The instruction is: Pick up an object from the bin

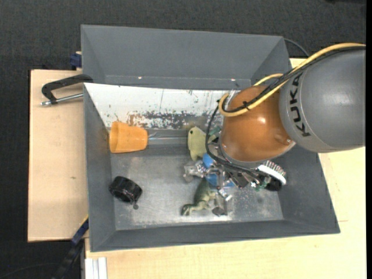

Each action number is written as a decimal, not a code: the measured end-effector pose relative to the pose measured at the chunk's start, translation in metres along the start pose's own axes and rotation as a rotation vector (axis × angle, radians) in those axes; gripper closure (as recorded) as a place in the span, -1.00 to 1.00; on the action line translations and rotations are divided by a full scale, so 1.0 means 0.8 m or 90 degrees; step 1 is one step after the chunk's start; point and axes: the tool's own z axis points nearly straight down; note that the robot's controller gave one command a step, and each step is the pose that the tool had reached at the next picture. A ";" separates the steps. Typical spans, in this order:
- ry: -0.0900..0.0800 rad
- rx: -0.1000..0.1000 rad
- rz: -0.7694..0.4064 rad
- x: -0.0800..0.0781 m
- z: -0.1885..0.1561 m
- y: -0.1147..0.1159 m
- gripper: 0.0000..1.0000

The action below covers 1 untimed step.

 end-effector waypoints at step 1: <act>-0.001 0.001 -0.120 -0.002 0.044 -0.009 -1.00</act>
Offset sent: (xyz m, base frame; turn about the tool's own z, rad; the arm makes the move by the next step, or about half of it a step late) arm 0.0053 -0.0064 -0.0350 -0.1895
